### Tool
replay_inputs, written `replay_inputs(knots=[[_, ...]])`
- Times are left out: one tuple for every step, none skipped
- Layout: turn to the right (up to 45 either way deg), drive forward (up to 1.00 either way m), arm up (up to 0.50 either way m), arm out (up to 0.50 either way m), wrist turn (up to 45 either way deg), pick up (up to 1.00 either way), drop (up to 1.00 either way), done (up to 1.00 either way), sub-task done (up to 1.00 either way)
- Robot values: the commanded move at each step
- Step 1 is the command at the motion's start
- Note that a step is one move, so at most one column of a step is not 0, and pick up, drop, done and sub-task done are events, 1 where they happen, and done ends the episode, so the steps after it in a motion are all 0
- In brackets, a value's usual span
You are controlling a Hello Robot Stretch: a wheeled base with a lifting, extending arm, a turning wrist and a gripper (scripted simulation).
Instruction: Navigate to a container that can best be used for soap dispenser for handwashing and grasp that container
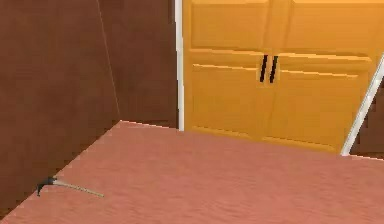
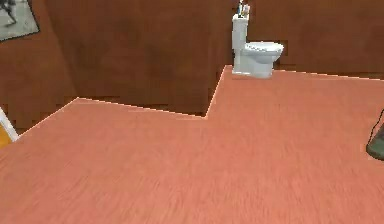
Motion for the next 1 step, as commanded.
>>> replay_inputs(knots=[[-45.0, 0.00, 0.00, 0.00, 0.0, 0.00, 0.00, 0.00, 0.00]])
